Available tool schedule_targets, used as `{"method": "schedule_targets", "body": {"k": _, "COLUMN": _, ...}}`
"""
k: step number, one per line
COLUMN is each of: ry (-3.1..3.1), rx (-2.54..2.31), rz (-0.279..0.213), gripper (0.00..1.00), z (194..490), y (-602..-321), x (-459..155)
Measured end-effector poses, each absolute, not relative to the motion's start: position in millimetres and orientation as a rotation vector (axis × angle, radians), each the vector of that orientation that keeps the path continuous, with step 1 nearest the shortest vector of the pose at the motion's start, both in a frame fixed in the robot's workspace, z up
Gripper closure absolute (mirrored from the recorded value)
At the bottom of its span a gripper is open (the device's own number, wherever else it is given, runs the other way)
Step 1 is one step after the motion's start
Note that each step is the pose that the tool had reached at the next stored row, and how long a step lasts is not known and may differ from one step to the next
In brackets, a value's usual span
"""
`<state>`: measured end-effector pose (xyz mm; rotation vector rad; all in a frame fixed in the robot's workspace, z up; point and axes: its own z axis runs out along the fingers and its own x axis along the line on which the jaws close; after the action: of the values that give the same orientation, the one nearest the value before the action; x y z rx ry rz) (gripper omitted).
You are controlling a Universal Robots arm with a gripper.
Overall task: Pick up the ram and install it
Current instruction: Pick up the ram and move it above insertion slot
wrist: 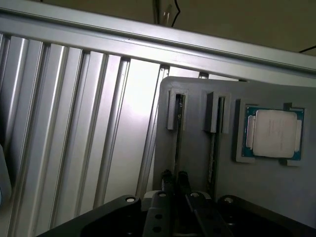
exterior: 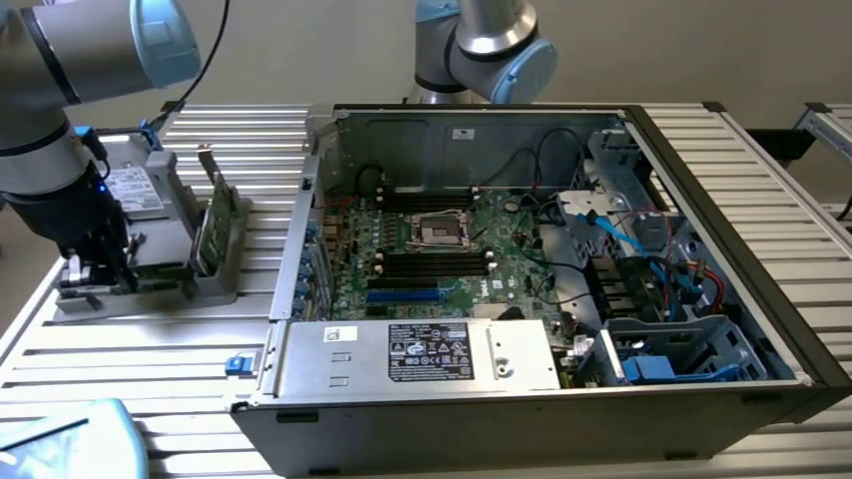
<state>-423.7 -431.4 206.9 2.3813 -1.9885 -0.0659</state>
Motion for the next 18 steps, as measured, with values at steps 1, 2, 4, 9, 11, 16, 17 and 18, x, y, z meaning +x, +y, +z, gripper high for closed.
{"method": "schedule_targets", "body": {"k": 1, "ry": -1.989, "rx": 2.381, "rz": -0.066, "gripper": 0.85, "z": 207.6, "y": -431.4, "x": -423.7}}
{"method": "schedule_targets", "body": {"k": 2, "ry": -1.989, "rx": 2.382, "rz": -0.066, "gripper": 0.85, "z": 208.1, "y": -431.4, "x": -423.7}}
{"method": "schedule_targets", "body": {"k": 4, "ry": -1.989, "rx": 2.382, "rz": -0.066, "gripper": 0.85, "z": 209.2, "y": -431.4, "x": -423.7}}
{"method": "schedule_targets", "body": {"k": 9, "ry": -1.988, "rx": 2.381, "rz": -0.067, "gripper": 0.85, "z": 210.3, "y": -431.4, "x": -423.8}}
{"method": "schedule_targets", "body": {"k": 11, "ry": -1.988, "rx": 2.381, "rz": -0.068, "gripper": 0.85, "z": 210.8, "y": -431.1, "x": -423.8}}
{"method": "schedule_targets", "body": {"k": 16, "ry": -1.987, "rx": 2.38, "rz": -0.069, "gripper": 0.85, "z": 213.7, "y": -430.8, "x": -423.8}}
{"method": "schedule_targets", "body": {"k": 17, "ry": -1.987, "rx": 2.38, "rz": -0.07, "gripper": 0.85, "z": 214.3, "y": -430.7, "x": -423.7}}
{"method": "schedule_targets", "body": {"k": 18, "ry": -1.987, "rx": 2.379, "rz": -0.071, "gripper": 0.85, "z": 214.9, "y": -430.6, "x": -423.7}}
